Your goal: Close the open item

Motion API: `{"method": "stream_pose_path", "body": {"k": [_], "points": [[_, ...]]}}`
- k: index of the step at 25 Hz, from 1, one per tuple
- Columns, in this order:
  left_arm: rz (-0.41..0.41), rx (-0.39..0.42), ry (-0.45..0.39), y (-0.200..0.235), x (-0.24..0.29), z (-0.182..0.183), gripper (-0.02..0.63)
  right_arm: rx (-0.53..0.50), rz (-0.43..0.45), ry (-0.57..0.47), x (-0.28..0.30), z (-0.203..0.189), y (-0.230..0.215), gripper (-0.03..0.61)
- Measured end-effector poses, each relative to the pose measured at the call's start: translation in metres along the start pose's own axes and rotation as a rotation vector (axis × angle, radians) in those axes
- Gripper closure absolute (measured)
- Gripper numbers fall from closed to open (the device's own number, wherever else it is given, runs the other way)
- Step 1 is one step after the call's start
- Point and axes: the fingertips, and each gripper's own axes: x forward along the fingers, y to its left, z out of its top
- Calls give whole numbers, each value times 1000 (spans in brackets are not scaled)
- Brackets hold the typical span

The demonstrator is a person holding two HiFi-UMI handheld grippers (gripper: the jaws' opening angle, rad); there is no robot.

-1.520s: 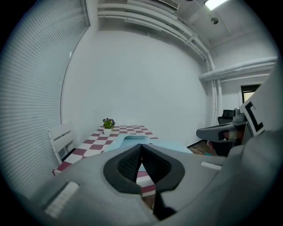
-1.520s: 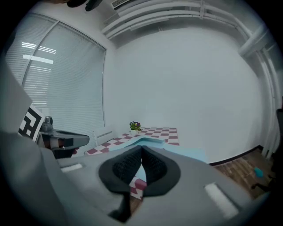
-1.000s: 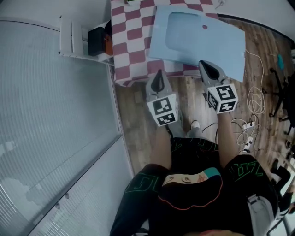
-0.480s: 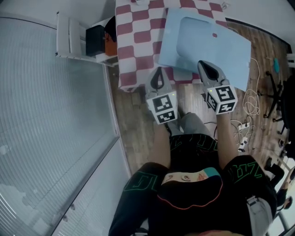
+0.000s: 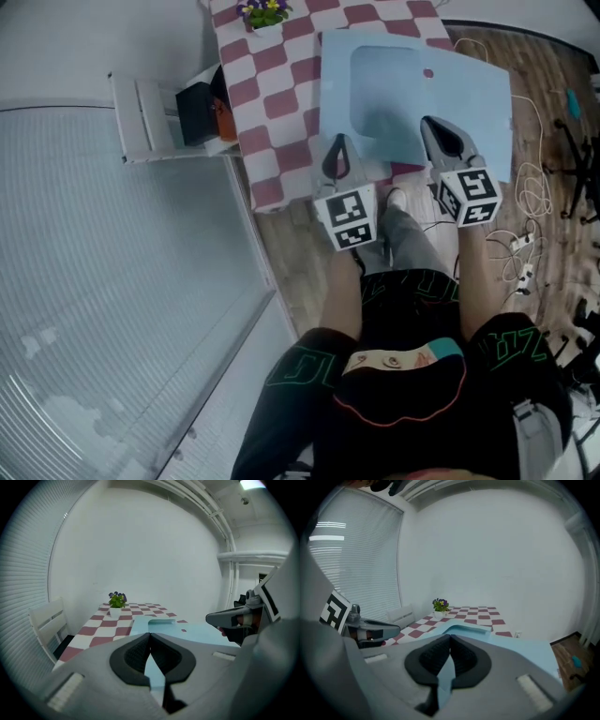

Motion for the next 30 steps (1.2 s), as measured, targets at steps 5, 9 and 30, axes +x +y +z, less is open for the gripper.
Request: {"method": "stream_pose_path", "body": {"k": [5,9,30], "points": [[-40,89,21,-26,22,14,606,79,-76,-16,-8,-3,-38,575],[-117,157,25,-65,36,17,606,145,-166,-23,-29,-17,-78,575],[-544,524,78,-262,47,-32,606,456,-574,-95,-170,-127,-190,575]]}}
